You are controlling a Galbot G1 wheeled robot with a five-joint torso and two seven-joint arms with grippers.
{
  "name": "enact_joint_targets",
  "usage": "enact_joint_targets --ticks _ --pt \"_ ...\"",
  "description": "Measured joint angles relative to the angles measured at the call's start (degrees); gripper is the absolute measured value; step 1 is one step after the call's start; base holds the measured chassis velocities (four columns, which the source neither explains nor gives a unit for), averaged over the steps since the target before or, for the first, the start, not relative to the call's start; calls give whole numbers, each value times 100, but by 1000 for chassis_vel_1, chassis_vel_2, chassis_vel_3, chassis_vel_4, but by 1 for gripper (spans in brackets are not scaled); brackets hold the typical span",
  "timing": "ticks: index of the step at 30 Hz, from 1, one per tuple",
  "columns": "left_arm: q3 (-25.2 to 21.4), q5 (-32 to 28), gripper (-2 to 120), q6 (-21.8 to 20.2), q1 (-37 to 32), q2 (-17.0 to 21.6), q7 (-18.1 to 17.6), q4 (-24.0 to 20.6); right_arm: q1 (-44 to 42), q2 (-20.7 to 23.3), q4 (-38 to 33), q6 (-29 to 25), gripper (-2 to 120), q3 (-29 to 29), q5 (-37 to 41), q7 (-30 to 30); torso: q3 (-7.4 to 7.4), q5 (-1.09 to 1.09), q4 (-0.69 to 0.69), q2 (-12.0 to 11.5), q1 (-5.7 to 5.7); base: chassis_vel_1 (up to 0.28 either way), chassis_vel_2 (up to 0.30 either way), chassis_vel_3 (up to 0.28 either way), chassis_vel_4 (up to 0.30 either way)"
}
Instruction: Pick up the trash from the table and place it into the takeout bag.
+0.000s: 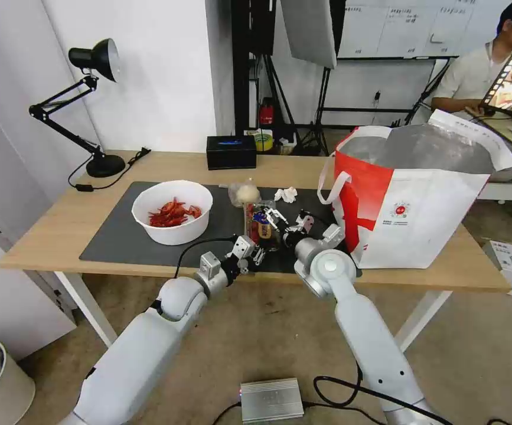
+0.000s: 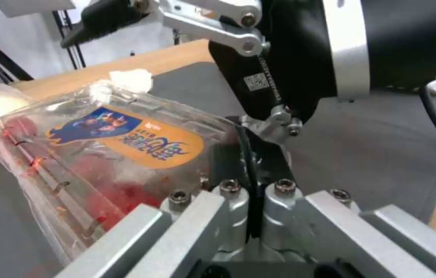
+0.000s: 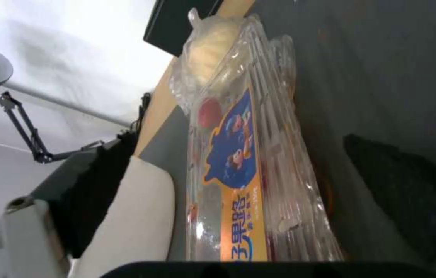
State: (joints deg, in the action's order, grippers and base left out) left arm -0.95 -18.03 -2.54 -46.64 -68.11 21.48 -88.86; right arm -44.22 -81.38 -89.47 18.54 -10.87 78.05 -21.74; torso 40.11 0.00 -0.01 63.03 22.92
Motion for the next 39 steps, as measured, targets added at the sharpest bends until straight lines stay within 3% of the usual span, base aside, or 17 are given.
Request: enact_joint_targets --ticks 3,8,11,13,14,16,18,25,33,39 --pt "-3 0 0 16 -7 -5 1 7 19 -21 33 10 82 16 -30 -17 0 0 0 0 0 0 0 0 0" --pt "-4 0 0 31 -15 -16 2 13 36 -56 76 15 68 18 -61 -39 0 0 0 0 0 0 0 0 0" --pt "-6 1 0 35 -25 -23 3 15 37 -78 105 17 53 18 -99 -50 0 0 1 0 0 0 0 0 0" --pt "-6 2 0 36 -25 -24 2 17 37 -79 112 17 50 19 -104 -51 0 0 1 0 0 0 0 0 0" --pt "-6 3 0 37 -24 -25 3 19 37 -79 120 18 42 21 -110 -52 0 0 0 0 0 0 0 0 0" --pt "-6 3 0 38 -23 -26 3 20 37 -79 121 18 39 22 -112 -53 0 1 1 0 0 0 0 0 0" --pt "-5 4 0 39 -19 -35 2 21 37 -78 126 18 27 23 -124 -54 0 1 0 0 0 0 0 0 0" --pt "10 3 0 48 -7 -51 1 24 37 -77 159 18 4 22 -130 -67 0 0 1 0 0 0 0 0 0" --pt "14 -19 0 68 -19 -58 -23 11 34 -84 163 15 0 12 -130 -72 0 0 1 0 0 0 0 0 0" --pt "19 -136 24 65 -35 -15 -39 -105 3 -98 171 3 0 -6 -161 -62 0 1 1 0 0 0 0 0 0"
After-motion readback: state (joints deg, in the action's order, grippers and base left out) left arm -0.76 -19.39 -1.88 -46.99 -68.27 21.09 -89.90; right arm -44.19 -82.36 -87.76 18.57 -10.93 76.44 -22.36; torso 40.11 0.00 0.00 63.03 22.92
